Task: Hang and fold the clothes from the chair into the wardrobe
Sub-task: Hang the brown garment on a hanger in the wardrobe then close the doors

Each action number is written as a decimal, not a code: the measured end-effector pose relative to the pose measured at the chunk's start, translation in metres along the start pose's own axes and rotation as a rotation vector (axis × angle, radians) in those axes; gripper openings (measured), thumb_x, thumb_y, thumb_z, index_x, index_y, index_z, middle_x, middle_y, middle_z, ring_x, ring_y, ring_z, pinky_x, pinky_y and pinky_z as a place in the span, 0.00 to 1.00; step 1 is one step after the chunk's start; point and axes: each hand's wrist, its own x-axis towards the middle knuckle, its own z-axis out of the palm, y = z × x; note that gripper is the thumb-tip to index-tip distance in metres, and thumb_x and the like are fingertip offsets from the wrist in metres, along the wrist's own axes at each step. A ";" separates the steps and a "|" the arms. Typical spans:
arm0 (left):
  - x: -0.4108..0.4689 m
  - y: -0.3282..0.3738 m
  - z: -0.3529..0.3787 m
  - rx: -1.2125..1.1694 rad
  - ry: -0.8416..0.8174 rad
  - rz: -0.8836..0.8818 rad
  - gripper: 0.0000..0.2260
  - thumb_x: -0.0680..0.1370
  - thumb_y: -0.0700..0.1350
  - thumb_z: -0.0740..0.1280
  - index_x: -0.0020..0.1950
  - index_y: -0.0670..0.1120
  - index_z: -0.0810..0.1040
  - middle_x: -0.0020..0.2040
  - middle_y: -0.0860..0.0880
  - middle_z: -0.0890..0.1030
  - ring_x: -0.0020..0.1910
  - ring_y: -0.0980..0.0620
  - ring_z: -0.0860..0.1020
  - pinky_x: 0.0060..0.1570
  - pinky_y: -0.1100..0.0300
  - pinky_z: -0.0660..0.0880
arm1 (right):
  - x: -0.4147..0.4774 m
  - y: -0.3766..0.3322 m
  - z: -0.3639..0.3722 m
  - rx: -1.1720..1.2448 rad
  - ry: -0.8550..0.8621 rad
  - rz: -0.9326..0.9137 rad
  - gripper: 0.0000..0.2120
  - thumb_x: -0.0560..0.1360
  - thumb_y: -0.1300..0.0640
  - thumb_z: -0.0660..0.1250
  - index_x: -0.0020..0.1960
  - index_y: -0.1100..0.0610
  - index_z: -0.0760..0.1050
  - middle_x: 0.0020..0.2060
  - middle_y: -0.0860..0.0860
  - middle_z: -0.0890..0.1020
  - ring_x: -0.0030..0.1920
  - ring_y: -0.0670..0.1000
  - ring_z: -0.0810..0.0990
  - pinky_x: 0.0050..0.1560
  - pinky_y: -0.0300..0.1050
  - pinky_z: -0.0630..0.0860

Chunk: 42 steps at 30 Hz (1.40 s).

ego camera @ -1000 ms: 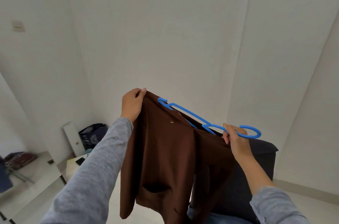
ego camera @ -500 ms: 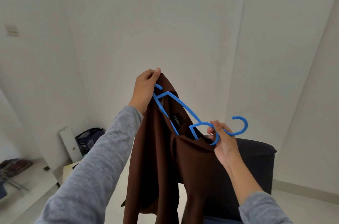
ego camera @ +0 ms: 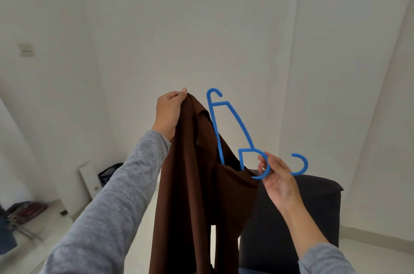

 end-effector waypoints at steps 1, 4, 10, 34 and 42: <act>0.001 0.002 0.000 0.001 0.002 0.009 0.12 0.78 0.49 0.66 0.42 0.41 0.79 0.41 0.44 0.76 0.41 0.49 0.74 0.45 0.56 0.73 | 0.001 0.000 0.002 0.036 0.004 0.002 0.07 0.61 0.58 0.72 0.39 0.57 0.85 0.36 0.53 0.83 0.34 0.46 0.81 0.37 0.37 0.80; 0.002 0.007 0.003 0.021 -0.013 0.034 0.15 0.77 0.50 0.66 0.44 0.37 0.80 0.41 0.43 0.77 0.42 0.48 0.75 0.47 0.54 0.75 | -0.001 0.000 0.016 0.171 0.027 -0.009 0.08 0.70 0.60 0.66 0.38 0.57 0.85 0.36 0.51 0.84 0.34 0.45 0.82 0.38 0.36 0.80; -0.006 0.021 0.019 0.011 -0.080 0.065 0.17 0.77 0.50 0.66 0.45 0.35 0.79 0.41 0.41 0.78 0.42 0.47 0.76 0.49 0.50 0.76 | 0.001 0.014 0.026 0.105 0.031 0.011 0.07 0.69 0.58 0.67 0.41 0.54 0.85 0.39 0.49 0.84 0.42 0.45 0.83 0.51 0.40 0.77; 0.010 -0.050 -0.018 0.318 -0.168 0.087 0.17 0.77 0.54 0.65 0.39 0.40 0.77 0.35 0.49 0.73 0.38 0.52 0.71 0.43 0.56 0.68 | 0.000 -0.013 -0.002 -0.711 0.081 -0.170 0.05 0.71 0.65 0.70 0.37 0.60 0.81 0.31 0.53 0.83 0.34 0.50 0.78 0.44 0.42 0.76; -0.006 -0.077 -0.024 0.416 -0.412 0.051 0.17 0.79 0.53 0.63 0.45 0.39 0.79 0.39 0.48 0.77 0.40 0.55 0.73 0.45 0.59 0.68 | 0.001 -0.027 0.009 -0.603 0.147 -0.133 0.08 0.74 0.58 0.68 0.39 0.60 0.80 0.30 0.51 0.82 0.32 0.44 0.75 0.34 0.38 0.69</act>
